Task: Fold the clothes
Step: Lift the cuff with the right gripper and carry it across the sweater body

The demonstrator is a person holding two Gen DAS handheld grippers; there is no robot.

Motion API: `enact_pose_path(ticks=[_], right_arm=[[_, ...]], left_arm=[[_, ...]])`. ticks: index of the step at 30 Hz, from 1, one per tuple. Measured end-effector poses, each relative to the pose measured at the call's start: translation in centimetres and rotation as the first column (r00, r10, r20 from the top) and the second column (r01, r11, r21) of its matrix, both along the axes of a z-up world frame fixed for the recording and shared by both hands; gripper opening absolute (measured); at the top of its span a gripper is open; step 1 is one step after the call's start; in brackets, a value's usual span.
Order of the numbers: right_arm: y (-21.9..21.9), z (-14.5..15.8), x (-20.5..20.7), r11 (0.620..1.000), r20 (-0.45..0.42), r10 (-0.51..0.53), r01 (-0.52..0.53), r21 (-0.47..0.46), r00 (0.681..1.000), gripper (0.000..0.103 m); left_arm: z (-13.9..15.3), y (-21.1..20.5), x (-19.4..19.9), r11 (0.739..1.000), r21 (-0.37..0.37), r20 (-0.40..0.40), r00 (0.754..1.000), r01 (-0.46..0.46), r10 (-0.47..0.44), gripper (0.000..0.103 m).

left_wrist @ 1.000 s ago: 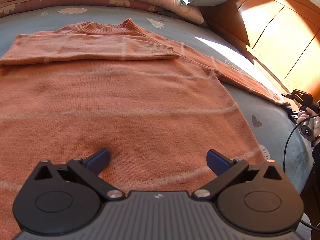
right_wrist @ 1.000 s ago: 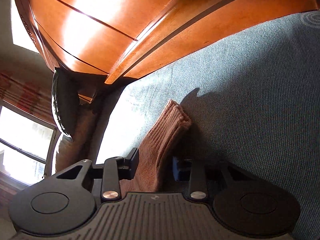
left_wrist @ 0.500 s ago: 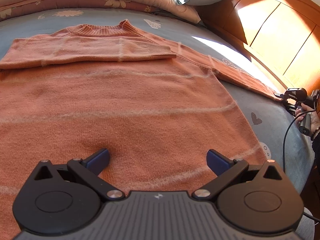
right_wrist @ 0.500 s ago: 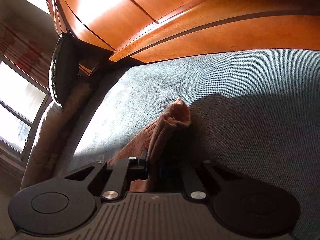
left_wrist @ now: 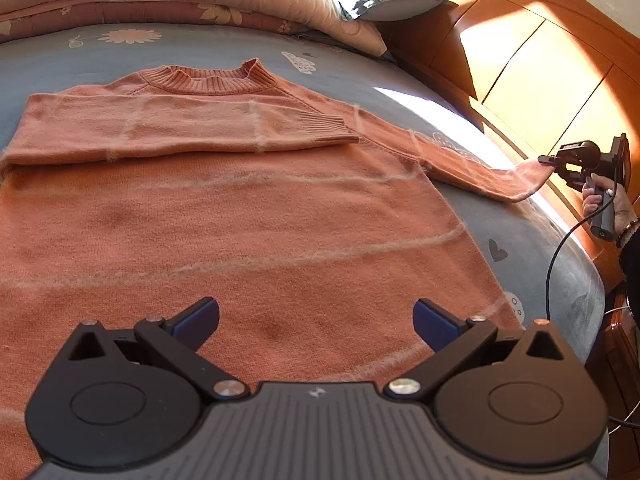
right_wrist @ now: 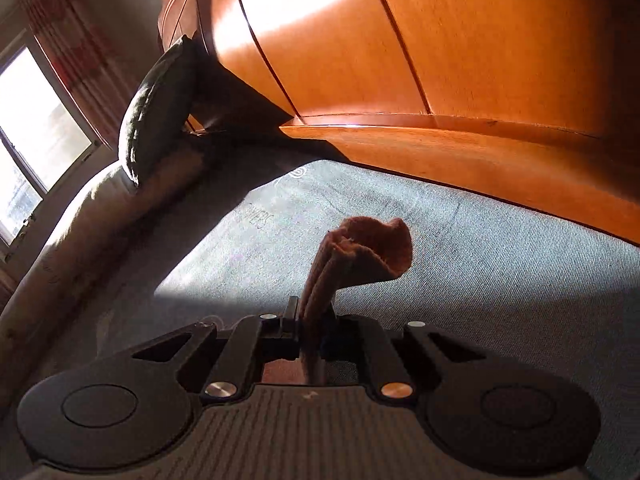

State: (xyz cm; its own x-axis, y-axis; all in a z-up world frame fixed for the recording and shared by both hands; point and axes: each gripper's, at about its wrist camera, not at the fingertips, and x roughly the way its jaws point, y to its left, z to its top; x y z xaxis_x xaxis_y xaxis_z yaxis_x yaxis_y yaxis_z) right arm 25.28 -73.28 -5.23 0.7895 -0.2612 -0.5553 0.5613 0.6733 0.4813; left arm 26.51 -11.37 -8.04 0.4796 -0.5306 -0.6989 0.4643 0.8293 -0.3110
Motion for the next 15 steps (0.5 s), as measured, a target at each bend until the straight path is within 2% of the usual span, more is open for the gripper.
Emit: enact_pose_path(ticks=[7, 10, 13, 15], right_arm=[[6.6, 4.9, 4.0, 0.989, 0.0, 0.101, -0.101, -0.107, 0.995, 0.01], [10.4, 6.2, 6.4, 0.976, -0.012, 0.161, -0.161, -0.149, 0.987, 0.01], [14.1, 7.0, 8.7, 0.959, -0.029, 0.212, -0.214, -0.187, 0.977, 0.01], [16.5, 7.2, 10.1, 0.946, -0.047, 0.24, -0.245, -0.213, 0.97, 0.01]], left_arm=[[1.4, 2.8, 2.6, 0.998, 0.029, 0.039, 0.998, -0.05, 0.049, 0.102], [1.5, 4.0, 3.7, 0.997, 0.03, 0.06, 0.996, -0.07, 0.068, 0.102], [1.6, 5.0, 4.4, 0.993, 0.026, 0.123, 0.986, -0.115, 0.111, 0.102], [1.2, 6.2, 4.8, 0.989, -0.004, 0.142, 0.979, -0.147, 0.146, 0.102]])
